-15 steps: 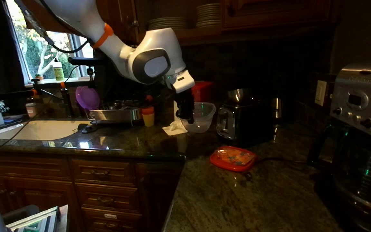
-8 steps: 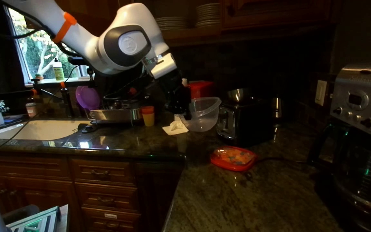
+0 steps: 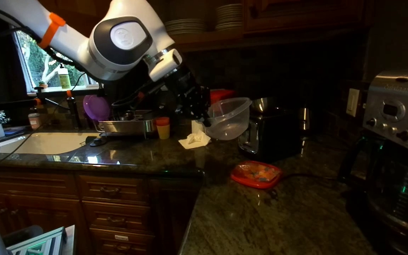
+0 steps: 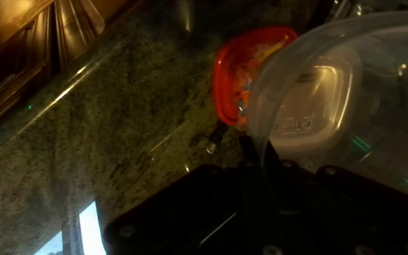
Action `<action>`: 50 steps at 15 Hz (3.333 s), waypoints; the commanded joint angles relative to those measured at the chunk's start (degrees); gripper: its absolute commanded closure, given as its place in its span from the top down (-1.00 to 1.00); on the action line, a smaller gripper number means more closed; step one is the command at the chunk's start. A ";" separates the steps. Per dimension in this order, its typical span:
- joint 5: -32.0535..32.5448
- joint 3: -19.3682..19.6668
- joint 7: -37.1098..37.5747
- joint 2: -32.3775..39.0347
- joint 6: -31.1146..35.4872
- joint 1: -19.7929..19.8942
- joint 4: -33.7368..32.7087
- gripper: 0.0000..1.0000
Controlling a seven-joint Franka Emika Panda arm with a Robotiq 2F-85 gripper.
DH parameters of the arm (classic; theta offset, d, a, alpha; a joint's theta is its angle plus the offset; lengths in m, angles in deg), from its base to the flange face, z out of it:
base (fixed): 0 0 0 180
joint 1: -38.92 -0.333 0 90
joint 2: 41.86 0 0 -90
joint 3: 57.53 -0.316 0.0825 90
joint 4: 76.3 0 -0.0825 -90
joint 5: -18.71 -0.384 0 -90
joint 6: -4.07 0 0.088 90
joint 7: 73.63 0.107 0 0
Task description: Put the clear plastic bowl on the coffee maker
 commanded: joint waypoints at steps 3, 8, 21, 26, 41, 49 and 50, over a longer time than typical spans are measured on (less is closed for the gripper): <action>2.22 -0.10 10.22 3.12 -8.29 8.24 -15.40 -0.97; 4.93 2.66 14.64 2.77 -11.72 8.43 -21.76 -0.89; 6.50 14.87 29.01 20.77 -29.71 11.30 -56.52 -0.97; 6.71 17.74 27.26 20.26 -28.10 8.85 -55.32 -0.97; 5.04 23.72 19.88 42.54 -40.66 5.16 -85.13 -0.89; -3.33 22.10 12.67 50.60 -45.14 7.65 -95.27 -0.97; -3.29 22.41 12.88 51.21 -46.02 7.48 -96.22 -0.97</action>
